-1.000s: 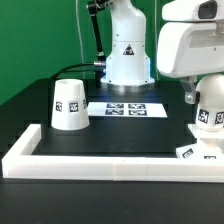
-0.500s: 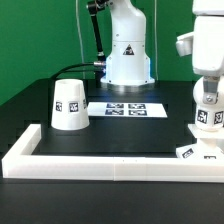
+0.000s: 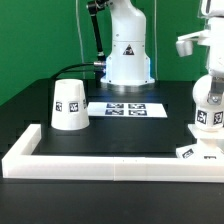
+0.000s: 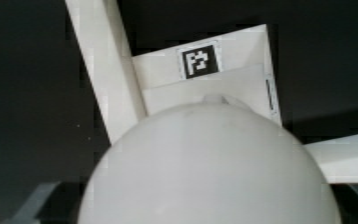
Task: Assemble lamp
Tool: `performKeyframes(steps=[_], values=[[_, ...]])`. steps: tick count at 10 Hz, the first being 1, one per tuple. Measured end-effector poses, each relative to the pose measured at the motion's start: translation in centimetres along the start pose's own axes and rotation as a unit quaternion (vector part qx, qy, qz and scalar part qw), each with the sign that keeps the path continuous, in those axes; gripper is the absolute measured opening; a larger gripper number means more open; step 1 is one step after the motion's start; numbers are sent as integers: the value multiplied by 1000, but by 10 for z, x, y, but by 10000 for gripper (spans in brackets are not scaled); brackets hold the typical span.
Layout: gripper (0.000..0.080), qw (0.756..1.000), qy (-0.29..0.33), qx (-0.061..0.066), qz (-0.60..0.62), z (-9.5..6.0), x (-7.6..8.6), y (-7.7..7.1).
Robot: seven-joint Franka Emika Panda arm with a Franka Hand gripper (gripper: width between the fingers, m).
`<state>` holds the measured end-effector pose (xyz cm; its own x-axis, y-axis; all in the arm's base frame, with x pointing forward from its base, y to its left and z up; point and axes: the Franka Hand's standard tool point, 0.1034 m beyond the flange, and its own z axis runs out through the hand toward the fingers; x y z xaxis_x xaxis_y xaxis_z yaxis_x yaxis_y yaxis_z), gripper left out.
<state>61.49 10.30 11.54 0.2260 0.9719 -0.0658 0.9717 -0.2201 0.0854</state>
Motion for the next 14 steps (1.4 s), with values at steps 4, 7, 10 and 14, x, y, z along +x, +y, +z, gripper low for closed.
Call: performKeyframes(steps=[4,7,10,14], values=[[577,998,0,1,60,0,-1,0],[579,972,0,2,233,1,0,-1],[579,905,-2,2,425,-1,2,-1],[579,845,-2,2,535,0,0,-1]])
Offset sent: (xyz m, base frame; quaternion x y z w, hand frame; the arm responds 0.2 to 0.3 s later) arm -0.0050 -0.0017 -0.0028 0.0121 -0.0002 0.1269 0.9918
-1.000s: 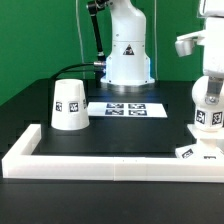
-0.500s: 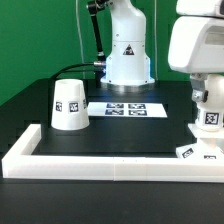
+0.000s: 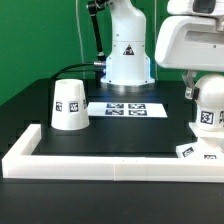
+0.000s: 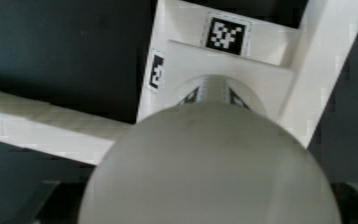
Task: Assemble lamp
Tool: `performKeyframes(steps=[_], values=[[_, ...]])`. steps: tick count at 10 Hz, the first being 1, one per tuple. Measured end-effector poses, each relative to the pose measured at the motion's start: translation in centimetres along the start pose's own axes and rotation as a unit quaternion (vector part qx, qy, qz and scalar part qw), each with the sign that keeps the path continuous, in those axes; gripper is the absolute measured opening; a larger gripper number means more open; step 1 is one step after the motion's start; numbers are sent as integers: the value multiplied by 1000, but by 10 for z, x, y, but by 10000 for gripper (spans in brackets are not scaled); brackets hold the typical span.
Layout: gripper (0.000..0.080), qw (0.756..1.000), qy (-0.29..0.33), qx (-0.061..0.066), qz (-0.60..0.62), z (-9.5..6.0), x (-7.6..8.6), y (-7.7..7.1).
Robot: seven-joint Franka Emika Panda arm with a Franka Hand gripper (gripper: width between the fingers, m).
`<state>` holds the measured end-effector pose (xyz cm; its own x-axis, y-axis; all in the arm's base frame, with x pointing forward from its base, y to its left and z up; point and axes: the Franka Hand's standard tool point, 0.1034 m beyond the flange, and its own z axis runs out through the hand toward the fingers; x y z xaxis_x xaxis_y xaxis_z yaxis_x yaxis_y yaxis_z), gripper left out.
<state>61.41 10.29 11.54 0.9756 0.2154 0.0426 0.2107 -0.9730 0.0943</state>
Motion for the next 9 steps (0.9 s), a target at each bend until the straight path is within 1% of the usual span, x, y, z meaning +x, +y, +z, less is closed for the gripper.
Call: performKeyframes(steps=[5,7,8,9], values=[[579,987,0,0,160,1,-1,2],[579,960,-3,6,281,3,-5,4],[579,947,-5,12,321,3,-5,5],[579,928,-9,19,373,3,-6,7]])
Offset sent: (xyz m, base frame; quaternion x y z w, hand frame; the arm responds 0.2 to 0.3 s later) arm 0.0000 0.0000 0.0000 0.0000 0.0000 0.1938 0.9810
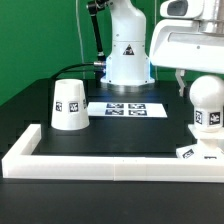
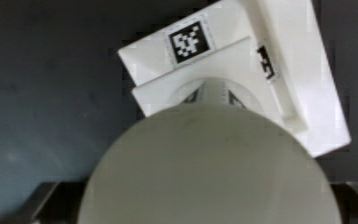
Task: Assemble lamp
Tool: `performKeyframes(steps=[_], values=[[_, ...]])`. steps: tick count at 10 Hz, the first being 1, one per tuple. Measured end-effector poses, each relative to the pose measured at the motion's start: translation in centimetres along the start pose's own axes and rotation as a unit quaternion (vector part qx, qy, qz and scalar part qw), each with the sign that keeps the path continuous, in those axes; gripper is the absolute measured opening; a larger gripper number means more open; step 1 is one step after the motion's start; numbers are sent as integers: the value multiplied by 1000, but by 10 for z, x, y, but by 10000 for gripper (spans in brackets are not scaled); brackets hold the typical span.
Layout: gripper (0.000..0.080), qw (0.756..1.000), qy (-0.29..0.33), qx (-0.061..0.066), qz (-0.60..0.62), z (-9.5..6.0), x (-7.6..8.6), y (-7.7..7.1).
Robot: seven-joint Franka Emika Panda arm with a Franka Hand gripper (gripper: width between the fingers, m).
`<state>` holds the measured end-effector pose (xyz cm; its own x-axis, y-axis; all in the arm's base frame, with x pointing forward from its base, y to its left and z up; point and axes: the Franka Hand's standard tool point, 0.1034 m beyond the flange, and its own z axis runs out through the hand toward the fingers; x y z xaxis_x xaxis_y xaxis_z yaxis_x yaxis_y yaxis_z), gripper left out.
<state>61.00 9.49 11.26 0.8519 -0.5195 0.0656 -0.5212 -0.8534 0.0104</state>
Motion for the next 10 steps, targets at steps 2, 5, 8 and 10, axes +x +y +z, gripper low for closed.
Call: performKeyframes(steps=[2,5,8,10], values=[[579,994,-20,5,111,0,-3,1],[579,973,-44,-1,228,0,-9,-2],[579,943,-55,4,329,1,-8,-1],[579,932,-58,5,359,1,-8,-2]])
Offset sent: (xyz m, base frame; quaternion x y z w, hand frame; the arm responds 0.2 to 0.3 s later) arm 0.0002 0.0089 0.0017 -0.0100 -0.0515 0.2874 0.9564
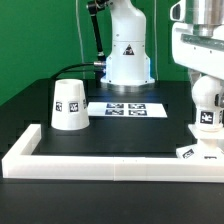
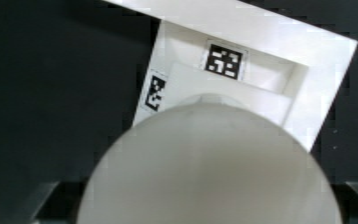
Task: Assemble lamp
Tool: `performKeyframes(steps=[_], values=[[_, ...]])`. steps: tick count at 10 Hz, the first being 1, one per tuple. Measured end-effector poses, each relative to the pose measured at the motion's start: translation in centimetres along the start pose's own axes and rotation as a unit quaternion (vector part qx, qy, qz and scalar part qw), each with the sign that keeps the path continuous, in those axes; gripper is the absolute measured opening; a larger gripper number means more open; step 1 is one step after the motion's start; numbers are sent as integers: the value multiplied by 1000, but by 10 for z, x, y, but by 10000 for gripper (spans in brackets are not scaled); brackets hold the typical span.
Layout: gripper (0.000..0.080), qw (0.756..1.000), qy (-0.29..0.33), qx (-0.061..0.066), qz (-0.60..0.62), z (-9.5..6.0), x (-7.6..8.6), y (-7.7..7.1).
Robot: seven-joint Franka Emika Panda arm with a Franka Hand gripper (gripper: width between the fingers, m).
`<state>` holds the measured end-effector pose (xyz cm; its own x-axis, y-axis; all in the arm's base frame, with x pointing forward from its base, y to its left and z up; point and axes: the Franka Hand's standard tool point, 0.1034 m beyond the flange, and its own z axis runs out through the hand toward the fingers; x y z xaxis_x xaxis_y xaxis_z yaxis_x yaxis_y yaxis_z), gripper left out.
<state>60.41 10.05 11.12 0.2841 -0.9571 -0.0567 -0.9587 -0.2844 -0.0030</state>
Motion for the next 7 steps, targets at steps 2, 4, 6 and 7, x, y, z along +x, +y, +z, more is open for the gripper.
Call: performKeyframes(steps=[2,4,6,7], values=[[654,1000,0,-2,-27,1,-1,1],[698,997,2,-5,-78,4,-3,1],[698,985,2,-5,-175,4,-6,1],[699,977,2,-3,-212,4,-10,-1]])
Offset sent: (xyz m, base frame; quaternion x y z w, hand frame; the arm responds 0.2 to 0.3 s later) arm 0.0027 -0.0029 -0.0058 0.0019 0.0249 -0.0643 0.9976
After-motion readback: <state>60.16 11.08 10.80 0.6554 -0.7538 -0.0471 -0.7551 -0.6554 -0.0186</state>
